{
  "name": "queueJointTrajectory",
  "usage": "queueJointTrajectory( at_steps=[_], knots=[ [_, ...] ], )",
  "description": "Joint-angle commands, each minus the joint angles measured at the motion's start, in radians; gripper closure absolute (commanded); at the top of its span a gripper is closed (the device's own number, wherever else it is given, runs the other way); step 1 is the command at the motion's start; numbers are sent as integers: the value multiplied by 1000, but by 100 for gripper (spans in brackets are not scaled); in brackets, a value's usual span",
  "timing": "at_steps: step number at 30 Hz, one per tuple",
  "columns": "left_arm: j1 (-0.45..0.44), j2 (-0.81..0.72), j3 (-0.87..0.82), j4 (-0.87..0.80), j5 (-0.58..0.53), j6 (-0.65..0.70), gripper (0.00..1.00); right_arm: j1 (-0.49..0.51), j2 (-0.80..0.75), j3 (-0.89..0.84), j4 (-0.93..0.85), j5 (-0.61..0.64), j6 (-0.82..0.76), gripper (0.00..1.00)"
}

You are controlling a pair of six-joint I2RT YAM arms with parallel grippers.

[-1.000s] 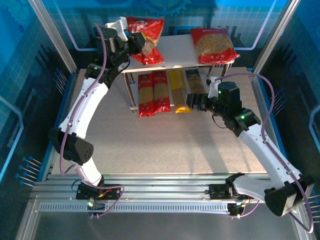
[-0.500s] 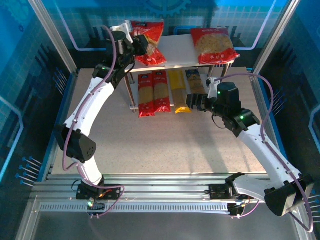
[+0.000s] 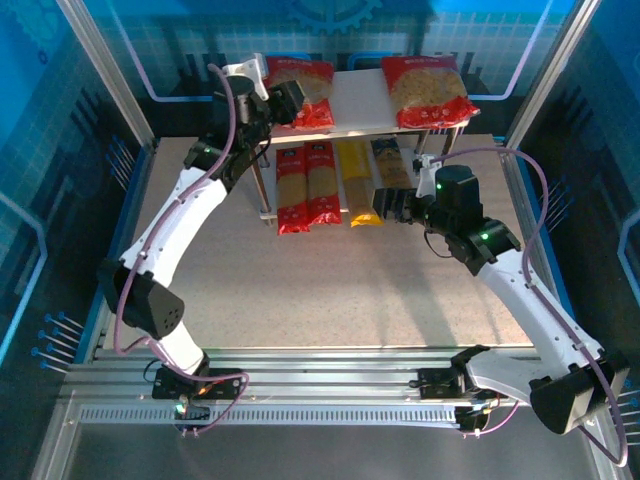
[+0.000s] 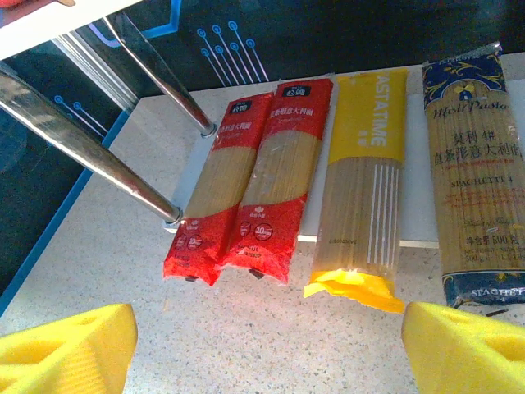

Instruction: Place and organize the pasta boxes and bags onto the shelf

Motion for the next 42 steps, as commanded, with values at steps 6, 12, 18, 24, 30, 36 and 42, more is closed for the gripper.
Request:
queueJointTrajectory(
  at_steps=[6,12,18,24,30,36,42],
  knots=[
    [-6,-162,-26,18,-138,189,74,16,-23,-10,16,3,12,15],
    [30,-80,57,-78,-117,227,88,26,-26,-9,18,3,19,15],
    [32,50,194,-245,-153,281,96,32,-50,-8,3,22,15,15],
    [32,108,238,-340,-177,315,97,31,-61,-3,-10,32,8,15],
    [34,115,226,-427,-201,357,99,32,-60,-3,-5,29,11,15],
    [34,50,113,-445,-174,345,99,32,-52,-3,3,25,14,15],
    [34,-26,-29,-415,-159,319,99,33,-54,-4,5,23,18,15]
  ],
)
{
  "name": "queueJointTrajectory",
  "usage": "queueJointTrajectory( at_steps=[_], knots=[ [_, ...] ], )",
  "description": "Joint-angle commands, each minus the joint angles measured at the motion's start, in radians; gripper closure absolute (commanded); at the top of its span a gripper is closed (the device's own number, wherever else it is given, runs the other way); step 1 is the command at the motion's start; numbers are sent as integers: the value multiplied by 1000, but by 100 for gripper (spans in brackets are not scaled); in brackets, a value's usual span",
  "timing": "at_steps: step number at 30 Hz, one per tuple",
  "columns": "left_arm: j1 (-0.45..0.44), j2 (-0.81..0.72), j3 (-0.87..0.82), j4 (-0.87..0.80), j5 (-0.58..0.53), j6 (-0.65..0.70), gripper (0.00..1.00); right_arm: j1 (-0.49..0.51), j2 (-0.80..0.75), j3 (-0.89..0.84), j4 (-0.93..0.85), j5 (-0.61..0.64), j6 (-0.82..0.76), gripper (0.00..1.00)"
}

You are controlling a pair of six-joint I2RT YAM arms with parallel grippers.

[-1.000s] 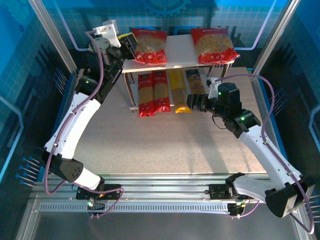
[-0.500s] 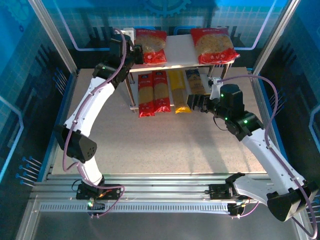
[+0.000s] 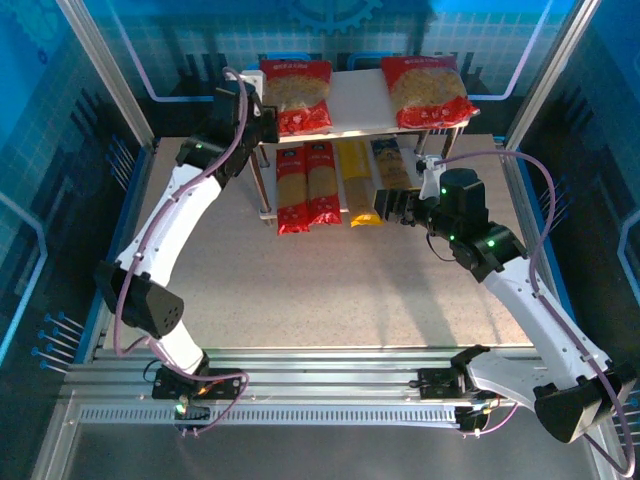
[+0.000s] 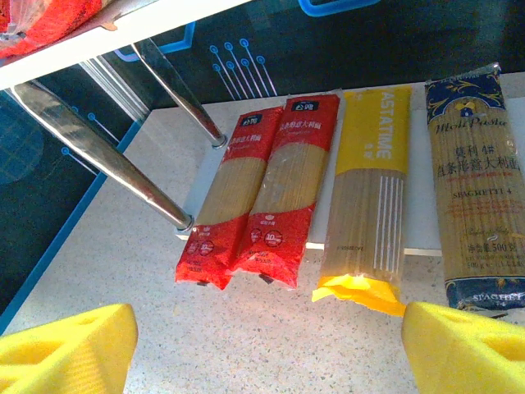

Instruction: Place and organize the pasta boxes and bags onto the shelf

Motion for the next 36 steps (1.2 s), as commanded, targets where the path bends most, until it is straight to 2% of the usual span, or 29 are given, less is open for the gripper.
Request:
queueJointTrajectory(
  at_steps=[1,5,10,15,19,25,30,36],
  knots=[
    [6,-38,-86,-72,11,-11,99,14,-6,-5,13,5,15,15],
    [6,-67,-132,-27,9,-14,92,17,-9,-7,8,4,16,15],
    [6,-86,-100,-7,9,-10,73,17,-19,-7,-2,14,13,15],
    [6,-114,-31,-14,31,20,66,16,-34,-3,-22,50,0,14],
    [6,-212,-66,10,56,20,61,14,-53,0,-43,92,-18,11],
    [7,-476,-318,60,9,26,57,-15,-89,0,-151,217,-69,8],
    [26,-665,-600,22,-72,-12,54,-108,-126,-49,-265,291,-71,6],
    [147,-760,-941,113,-32,-60,52,-264,-174,-172,-300,277,-63,5]
  ],
)
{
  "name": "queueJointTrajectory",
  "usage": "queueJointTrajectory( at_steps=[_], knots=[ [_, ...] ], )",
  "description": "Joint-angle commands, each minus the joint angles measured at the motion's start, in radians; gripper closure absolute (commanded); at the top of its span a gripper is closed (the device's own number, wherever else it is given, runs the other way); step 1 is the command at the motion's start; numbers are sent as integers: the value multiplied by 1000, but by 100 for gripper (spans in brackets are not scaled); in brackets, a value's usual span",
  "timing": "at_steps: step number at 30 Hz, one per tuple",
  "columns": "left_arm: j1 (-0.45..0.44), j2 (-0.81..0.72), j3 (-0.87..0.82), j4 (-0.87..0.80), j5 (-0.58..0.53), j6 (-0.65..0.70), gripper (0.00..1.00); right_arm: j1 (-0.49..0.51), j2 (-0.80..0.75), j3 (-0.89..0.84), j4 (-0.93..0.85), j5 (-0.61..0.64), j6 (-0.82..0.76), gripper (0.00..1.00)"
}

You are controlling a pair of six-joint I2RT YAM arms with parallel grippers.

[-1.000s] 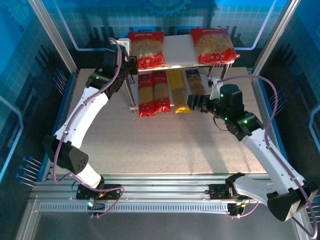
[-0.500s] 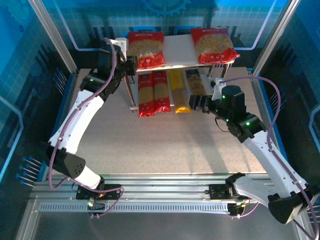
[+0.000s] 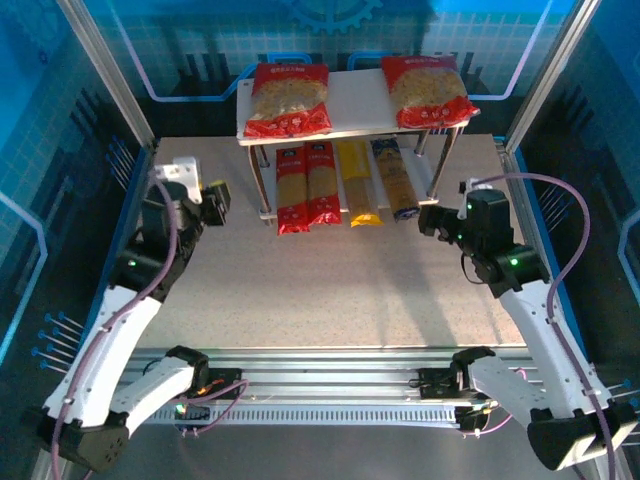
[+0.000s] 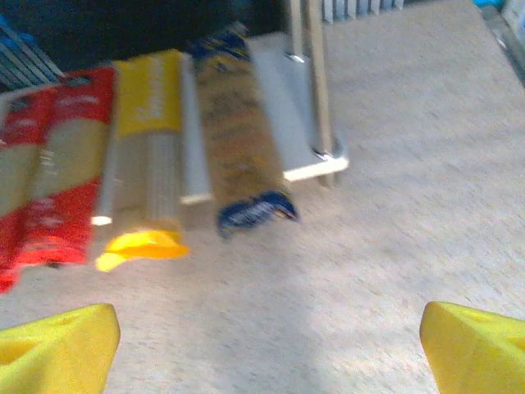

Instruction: Place and organize the pasta boxes and bags onto the shelf

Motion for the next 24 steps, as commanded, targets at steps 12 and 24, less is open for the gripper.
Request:
queueJointTrajectory(
  at_steps=[12,24],
  knots=[
    [134,29,-307,214,-34,-58,1,-195,-17,-213,-9,-13,-11,0],
    [167,322,-489,742,-59,55,1,-207,-33,-371,242,33,-32,0]
  ],
)
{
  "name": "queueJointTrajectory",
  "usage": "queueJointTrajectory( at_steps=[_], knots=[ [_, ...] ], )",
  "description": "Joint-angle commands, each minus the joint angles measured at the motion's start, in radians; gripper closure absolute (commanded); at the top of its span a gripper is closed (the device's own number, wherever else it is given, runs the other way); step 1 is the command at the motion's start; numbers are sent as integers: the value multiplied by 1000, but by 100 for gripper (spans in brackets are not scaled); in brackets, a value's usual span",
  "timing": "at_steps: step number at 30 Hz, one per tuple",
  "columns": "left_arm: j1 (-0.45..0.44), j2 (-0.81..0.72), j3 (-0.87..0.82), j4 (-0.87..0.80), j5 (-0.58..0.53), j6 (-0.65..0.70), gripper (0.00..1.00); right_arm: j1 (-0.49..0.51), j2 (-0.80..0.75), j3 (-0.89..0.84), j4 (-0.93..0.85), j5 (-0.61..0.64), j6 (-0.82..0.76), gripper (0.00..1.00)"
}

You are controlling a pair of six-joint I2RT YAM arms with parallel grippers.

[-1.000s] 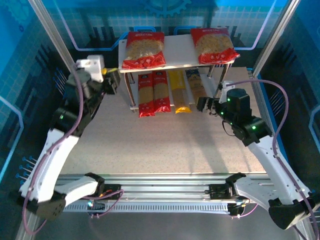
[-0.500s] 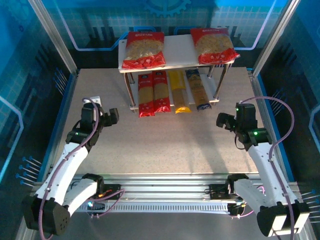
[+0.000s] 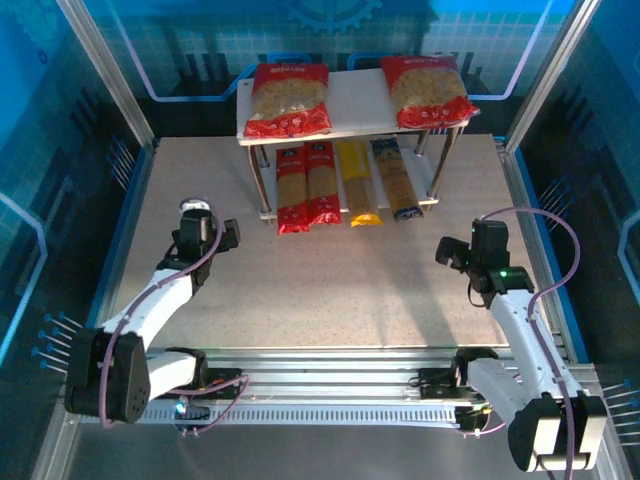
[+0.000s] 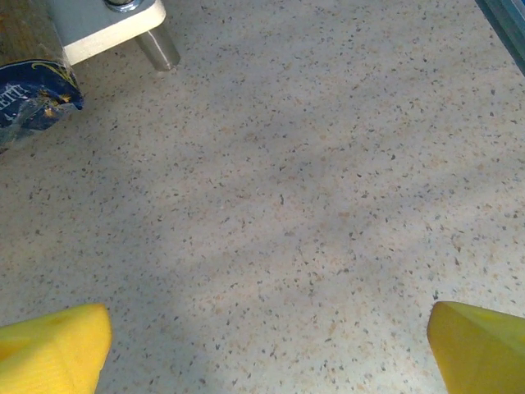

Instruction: Place and organize the pasta boxes and bags onto the shelf

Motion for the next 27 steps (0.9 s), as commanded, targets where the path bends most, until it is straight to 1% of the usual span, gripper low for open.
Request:
queueJointTrajectory(
  at_steps=[1,3,5,6,8,9,10,11,12,13,14,16,18,22,23,24,25,27],
  knots=[
    [10,55,-87,345,-12,51,1,-12,-19,-50,142,16,-25,0],
    [9,103,-141,528,-9,89,1,-11,-19,-81,207,15,-35,0],
    [11,154,-168,639,-30,112,1,-12,-15,-108,274,19,-49,0],
    [13,191,-193,730,-15,123,1,-10,-11,-122,309,21,-55,0],
    [12,263,-230,847,17,135,1,-9,0,-149,379,27,-77,0],
    [7,318,-260,963,38,153,1,-9,7,-165,423,33,-92,0],
    [3,376,-281,1061,48,171,1,-8,14,-180,469,41,-107,0],
    [-5,393,-289,1117,34,182,0,-8,21,-190,504,48,-122,0],
    [-7,355,-281,1031,34,161,0,-6,33,-204,554,58,-139,0],
    [-7,354,-263,989,21,157,1,-6,47,-221,610,65,-160,0],
    [-7,372,-249,1001,23,172,0,-6,61,-238,665,68,-179,0],
    [-6,359,-222,922,38,163,0,-5,114,-284,843,76,-202,0],
    [-4,366,-225,943,38,166,1,-6,183,-307,973,60,-195,0],
    [-5,366,-235,960,46,170,1,5,374,-306,1186,12,-184,0],
    [-5,366,-238,969,53,174,1,16,414,-296,1215,9,-214,0],
    [-5,366,-243,973,61,176,1,30,428,-261,1159,11,-236,0],
    [-7,366,-244,977,64,181,1,46,449,-248,1186,11,-276,0],
    [-14,367,-248,986,65,191,1,73,502,-268,1310,-5,-341,0]
  ],
)
